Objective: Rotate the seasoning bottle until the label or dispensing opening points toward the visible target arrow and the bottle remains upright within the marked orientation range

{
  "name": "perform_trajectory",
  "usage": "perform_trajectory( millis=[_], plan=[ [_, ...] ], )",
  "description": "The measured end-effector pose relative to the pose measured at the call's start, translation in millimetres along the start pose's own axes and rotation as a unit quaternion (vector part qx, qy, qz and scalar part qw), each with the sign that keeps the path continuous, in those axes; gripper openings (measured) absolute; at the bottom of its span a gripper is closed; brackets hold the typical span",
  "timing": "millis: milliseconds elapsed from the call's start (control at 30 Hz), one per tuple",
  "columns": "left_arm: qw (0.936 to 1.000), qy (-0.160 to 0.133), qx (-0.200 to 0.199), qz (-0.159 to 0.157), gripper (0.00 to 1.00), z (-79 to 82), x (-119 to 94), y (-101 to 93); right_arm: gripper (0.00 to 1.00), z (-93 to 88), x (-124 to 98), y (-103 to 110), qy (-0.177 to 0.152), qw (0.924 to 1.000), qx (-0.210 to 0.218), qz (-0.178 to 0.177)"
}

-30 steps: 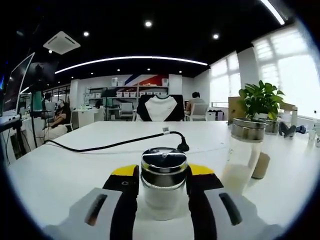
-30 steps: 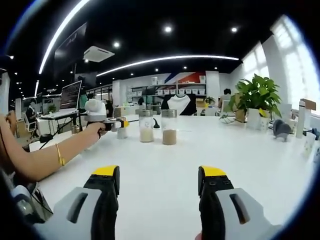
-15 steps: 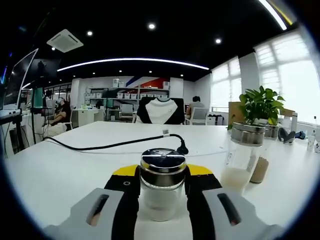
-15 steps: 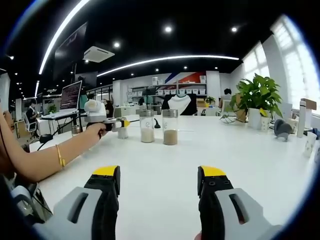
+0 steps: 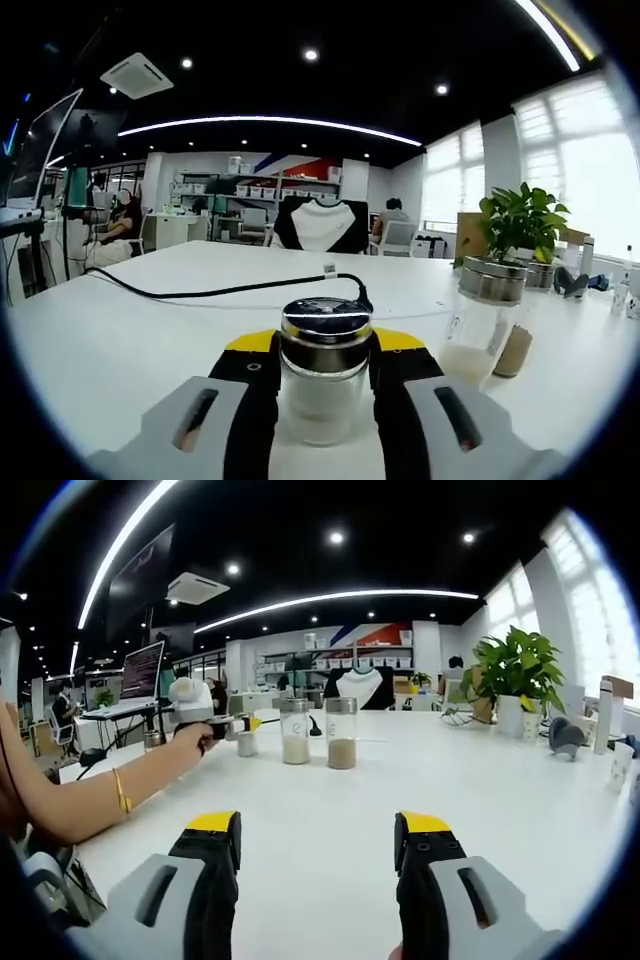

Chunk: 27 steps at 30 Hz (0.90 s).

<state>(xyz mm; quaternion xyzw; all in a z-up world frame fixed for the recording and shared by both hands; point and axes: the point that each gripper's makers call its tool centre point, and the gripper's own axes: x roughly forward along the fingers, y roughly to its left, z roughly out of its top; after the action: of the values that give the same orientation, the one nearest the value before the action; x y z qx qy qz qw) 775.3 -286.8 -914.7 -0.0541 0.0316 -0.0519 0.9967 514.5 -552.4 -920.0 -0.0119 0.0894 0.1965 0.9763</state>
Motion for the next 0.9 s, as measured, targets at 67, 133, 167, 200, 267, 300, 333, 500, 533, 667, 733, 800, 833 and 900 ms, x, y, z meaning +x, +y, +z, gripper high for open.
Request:
perform_trajectory(
  millis=[67, 133, 167, 200, 267, 300, 333, 500, 533, 667, 733, 800, 833, 900],
  plan=[
    [1.0, -0.005, 0.004, 0.0, 0.36, 4.6, -1.5, -0.5, 0.62, -0.1, 0.2, 0.3, 0.0, 1.0, 0.0, 0.001],
    [0.9998, -0.018, -0.004, -0.001, 0.36, 10.8, -3.3, -0.4, 0.62, 1.2, 0.2, 1.0, -0.003, 1.0, 0.001, 0.003],
    [0.9998, -0.018, -0.005, -0.004, 0.36, 12.5, -4.0, -1.1, 0.62, 1.6, 0.1, 1.1, -0.003, 1.0, 0.002, 0.003],
    [0.9998, -0.02, -0.006, -0.006, 0.36, 15.8, -5.1, -2.0, 0.62, 1.7, 0.1, 1.1, -0.003, 1.0, 0.001, 0.003],
    [0.9996, -0.026, -0.002, -0.007, 0.36, 22.0, -7.7, -4.1, 0.62, 2.1, 0.1, 0.4, -0.003, 1.0, 0.001, 0.002],
    [0.9995, -0.03, 0.001, -0.007, 0.36, 25.7, -9.1, -5.3, 0.62, 2.2, 0.1, 0.2, -0.003, 1.0, 0.001, 0.002],
    [0.9994, -0.033, 0.001, -0.009, 0.36, 28.6, -10.1, -6.2, 0.62, 2.3, 0.1, 0.0, -0.003, 1.0, 0.001, 0.002],
    [0.9983, -0.044, -0.015, -0.036, 0.36, 37.5, -12.9, -15.4, 0.61, 2.7, 0.3, 0.6, -0.002, 1.0, 0.0, 0.003],
    [0.9984, -0.041, -0.015, -0.035, 0.36, 38.3, -13.8, -16.5, 0.61, 3.1, 0.6, 1.5, -0.001, 1.0, -0.001, 0.005],
    [0.998, -0.05, -0.006, -0.038, 0.36, 45.5, -21.9, -23.9, 0.61, 7.6, 0.7, 3.5, -0.004, 1.0, -0.002, 0.007],
    [0.9975, -0.054, -0.009, -0.043, 0.36, 48.4, -26.3, -28.4, 0.61, 11.8, 0.0, 3.0, -0.009, 0.9999, -0.002, 0.007],
    [0.997, -0.057, -0.009, -0.051, 0.36, 50.4, -28.7, -33.3, 0.61, 14.3, 0.1, 2.6, -0.013, 0.9999, -0.003, 0.007],
    [0.9969, -0.058, -0.009, -0.053, 0.36, 51.3, -29.9, -35.3, 0.61, 15.3, 0.3, 2.7, -0.014, 0.9999, -0.005, 0.007],
    [0.9966, -0.06, -0.005, -0.058, 0.36, 53.0, -33.3, -40.4, 0.61, 17.4, -0.1, 3.9, -0.017, 0.9998, -0.006, 0.009]
  ],
)
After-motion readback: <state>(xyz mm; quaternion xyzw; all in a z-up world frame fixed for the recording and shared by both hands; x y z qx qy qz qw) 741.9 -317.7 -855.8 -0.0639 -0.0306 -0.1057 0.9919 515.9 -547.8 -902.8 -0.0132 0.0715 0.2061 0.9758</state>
